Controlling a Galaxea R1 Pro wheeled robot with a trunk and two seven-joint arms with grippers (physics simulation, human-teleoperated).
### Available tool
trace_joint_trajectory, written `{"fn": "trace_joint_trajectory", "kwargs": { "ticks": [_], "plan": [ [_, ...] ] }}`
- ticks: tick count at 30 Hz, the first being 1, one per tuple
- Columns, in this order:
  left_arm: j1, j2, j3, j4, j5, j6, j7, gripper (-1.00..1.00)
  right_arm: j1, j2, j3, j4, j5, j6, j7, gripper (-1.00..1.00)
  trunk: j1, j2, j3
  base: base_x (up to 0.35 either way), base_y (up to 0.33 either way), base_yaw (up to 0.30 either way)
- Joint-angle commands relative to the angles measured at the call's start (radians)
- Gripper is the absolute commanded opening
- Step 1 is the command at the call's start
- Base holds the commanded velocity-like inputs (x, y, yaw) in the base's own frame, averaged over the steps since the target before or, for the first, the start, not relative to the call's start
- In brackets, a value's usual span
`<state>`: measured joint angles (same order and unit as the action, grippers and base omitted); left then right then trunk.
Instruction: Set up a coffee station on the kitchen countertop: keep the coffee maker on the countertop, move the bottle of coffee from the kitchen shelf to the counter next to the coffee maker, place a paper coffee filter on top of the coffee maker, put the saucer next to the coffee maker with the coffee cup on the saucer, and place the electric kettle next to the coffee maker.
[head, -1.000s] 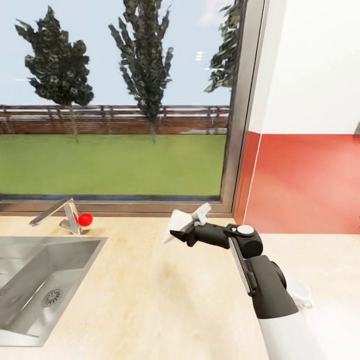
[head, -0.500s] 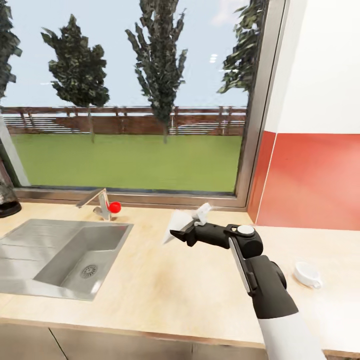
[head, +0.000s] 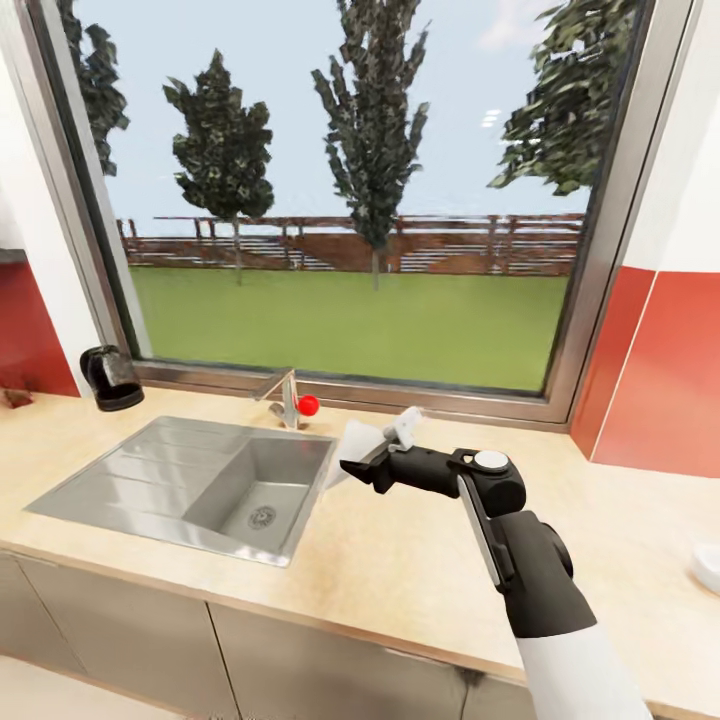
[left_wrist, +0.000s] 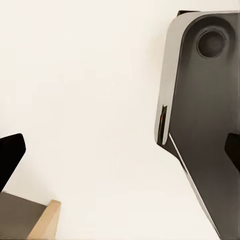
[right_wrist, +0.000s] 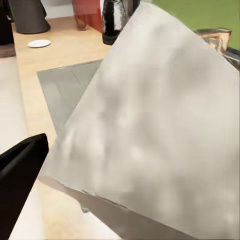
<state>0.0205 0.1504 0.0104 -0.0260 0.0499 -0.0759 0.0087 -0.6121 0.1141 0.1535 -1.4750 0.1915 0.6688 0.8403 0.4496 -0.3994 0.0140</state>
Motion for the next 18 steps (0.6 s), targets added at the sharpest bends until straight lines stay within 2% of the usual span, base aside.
{"fn": "trace_joint_trajectory", "kwargs": {
  "ticks": [1, 11, 18],
  "plan": [
    [0.001, 0.000, 0.000, -0.002, 0.005, -0.001, 0.001, 1.00, 0.000, 0.001, -0.001, -0.001, 0.010, 0.003, 0.008, -1.00, 0.000, -0.001, 0.000, -0.005, 0.307, 0.267],
    [0.001, -0.007, 0.000, -0.003, 0.005, 0.000, -0.006, 1.00, 0.000, 0.001, 0.000, -0.001, 0.009, 0.003, 0.008, -1.00, 0.000, -0.001, 0.006, -0.001, 0.320, 0.267],
    [0.001, -0.015, 0.000, -0.009, 0.005, -0.003, -0.010, 1.00, 0.000, 0.001, 0.000, -0.001, 0.009, 0.003, 0.008, -1.00, 0.000, -0.001, 0.010, 0.073, 0.338, 0.266]
  ]
}}
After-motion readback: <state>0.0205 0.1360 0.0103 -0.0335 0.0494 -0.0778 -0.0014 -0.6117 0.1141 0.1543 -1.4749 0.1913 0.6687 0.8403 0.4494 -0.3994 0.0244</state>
